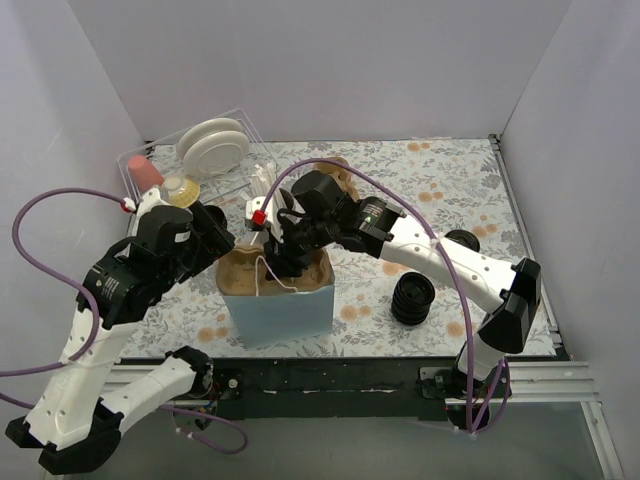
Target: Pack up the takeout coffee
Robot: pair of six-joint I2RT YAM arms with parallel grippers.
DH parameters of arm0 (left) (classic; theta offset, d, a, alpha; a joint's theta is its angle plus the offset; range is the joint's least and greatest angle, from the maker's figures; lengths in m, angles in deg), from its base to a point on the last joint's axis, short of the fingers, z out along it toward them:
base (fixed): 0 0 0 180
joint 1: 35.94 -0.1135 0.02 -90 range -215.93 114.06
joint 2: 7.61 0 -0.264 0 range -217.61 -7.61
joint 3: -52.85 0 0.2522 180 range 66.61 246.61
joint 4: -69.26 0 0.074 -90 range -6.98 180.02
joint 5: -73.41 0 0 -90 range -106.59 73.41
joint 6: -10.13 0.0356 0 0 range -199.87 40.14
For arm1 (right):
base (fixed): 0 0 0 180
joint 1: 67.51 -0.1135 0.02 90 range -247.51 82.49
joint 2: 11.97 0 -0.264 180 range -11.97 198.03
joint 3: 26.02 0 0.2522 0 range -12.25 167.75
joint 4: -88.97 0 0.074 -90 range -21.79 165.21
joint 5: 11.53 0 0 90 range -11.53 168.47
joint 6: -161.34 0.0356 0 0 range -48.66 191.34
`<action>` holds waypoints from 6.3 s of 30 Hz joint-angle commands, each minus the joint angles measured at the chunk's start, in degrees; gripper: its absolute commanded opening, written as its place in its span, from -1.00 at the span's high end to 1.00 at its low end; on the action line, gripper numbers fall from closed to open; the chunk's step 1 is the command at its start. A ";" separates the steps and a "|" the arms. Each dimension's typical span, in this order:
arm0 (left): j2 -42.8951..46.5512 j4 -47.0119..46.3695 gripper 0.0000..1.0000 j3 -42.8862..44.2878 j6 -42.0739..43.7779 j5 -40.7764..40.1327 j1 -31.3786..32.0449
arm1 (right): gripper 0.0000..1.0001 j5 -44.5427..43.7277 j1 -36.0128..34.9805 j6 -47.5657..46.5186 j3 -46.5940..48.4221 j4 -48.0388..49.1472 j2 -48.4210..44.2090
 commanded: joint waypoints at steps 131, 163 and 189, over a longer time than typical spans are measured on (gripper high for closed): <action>-5.22 -6.58 -0.57 -0.10 11.00 3.27 -0.05 | 0.42 -5.66 -0.69 4.34 -28.34 18.15 -10.34; 4.89 -4.91 -0.32 -9.24 12.14 18.91 -0.05 | -0.20 -33.85 -0.69 27.98 -11.74 2.70 -24.49; 1.29 -7.11 1.00 -9.41 11.71 14.17 -0.05 | -0.14 -49.16 -0.34 34.23 -13.94 -2.07 -27.30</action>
